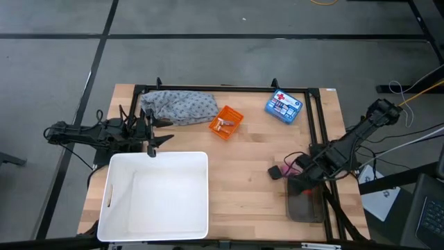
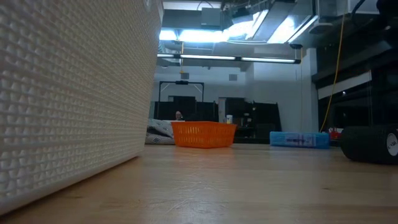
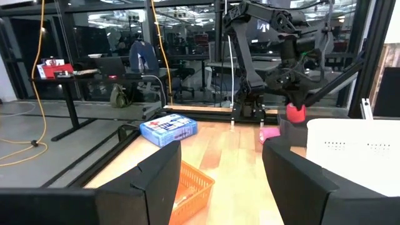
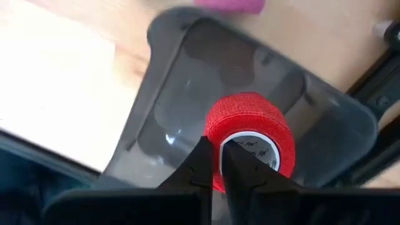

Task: Pick & place medical supplies in basket/bin
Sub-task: Put the red bandage into the transparent black bin

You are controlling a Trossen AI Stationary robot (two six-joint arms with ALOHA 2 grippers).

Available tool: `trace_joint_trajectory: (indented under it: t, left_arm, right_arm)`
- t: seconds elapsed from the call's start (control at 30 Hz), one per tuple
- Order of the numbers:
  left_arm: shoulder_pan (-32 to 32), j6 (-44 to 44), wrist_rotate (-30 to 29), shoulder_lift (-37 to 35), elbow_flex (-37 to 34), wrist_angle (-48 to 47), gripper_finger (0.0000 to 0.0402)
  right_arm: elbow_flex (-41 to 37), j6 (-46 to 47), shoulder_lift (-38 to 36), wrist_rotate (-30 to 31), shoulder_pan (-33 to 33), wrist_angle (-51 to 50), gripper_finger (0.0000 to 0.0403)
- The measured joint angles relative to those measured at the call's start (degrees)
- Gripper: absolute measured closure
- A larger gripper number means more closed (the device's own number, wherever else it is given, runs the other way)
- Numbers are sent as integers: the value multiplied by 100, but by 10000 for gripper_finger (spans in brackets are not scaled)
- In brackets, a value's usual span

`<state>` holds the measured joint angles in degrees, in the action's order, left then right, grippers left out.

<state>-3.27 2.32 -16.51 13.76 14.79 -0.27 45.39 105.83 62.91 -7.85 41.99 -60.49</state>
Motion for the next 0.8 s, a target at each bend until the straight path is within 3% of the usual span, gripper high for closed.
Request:
trace_joint_trajectory:
  t: [0.33, 0.67, 0.8]
  left_arm:
    - [0, -18, 6, 0, 0, -4, 179]
    - [0, -17, 9, 0, 0, -2, 179]
    - [0, -18, 9, 0, 0, 0, 181]
  right_arm:
    - [-4, -158, 554, -51, 11, 5, 371]
    - [-4, -320, 641, -74, 11, 100, 219]
    - [-4, -452, 641, -97, 11, 539, 184]
